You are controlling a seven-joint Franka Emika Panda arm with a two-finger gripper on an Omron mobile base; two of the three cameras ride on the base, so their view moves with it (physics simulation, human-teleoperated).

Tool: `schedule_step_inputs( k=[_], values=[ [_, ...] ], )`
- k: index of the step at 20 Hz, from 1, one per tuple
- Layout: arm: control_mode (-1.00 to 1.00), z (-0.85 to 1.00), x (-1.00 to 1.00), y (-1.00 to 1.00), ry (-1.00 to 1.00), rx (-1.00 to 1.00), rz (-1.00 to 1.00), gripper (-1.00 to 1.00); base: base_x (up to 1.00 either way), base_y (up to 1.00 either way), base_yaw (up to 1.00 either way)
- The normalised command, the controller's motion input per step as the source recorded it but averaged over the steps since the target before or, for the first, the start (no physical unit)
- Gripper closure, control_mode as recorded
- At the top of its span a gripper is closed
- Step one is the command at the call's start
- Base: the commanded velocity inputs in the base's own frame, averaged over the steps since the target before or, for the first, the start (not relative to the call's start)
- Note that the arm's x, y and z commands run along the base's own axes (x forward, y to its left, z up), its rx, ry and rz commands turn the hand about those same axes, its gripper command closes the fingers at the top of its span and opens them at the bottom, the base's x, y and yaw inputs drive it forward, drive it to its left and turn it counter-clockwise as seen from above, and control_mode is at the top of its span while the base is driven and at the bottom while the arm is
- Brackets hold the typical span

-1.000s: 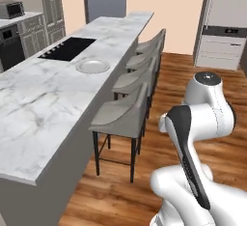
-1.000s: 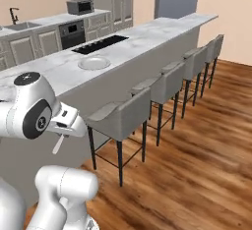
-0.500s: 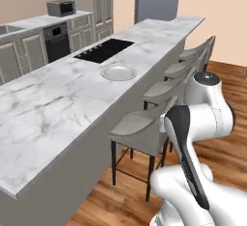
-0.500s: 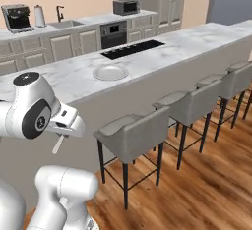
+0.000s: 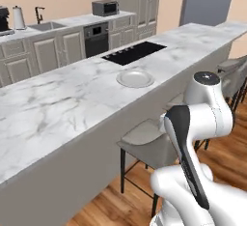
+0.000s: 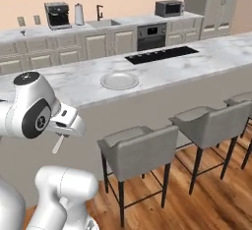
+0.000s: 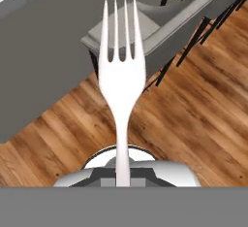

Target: Take the fork and place it on the left side of the plate. Then take the spoon and place it on the right side of the plate. Make sure they're directly next to the plate.

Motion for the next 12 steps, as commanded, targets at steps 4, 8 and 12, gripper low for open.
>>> schedule_step_inputs(
  k=[4,8,12],
  values=[
    [1.00,0.00,0.00,0.00,0.00,0.00,0.00,1.00,0.16,-0.66,0.43],
    [1.00,0.00,0.00,0.00,0.00,0.00,0.00,1.00,0.19,-0.65,0.43],
    [1.00,0.00,0.00,0.00,0.00,0.00,0.00,1.00,0.33,-0.58,0.44]
  ],
)
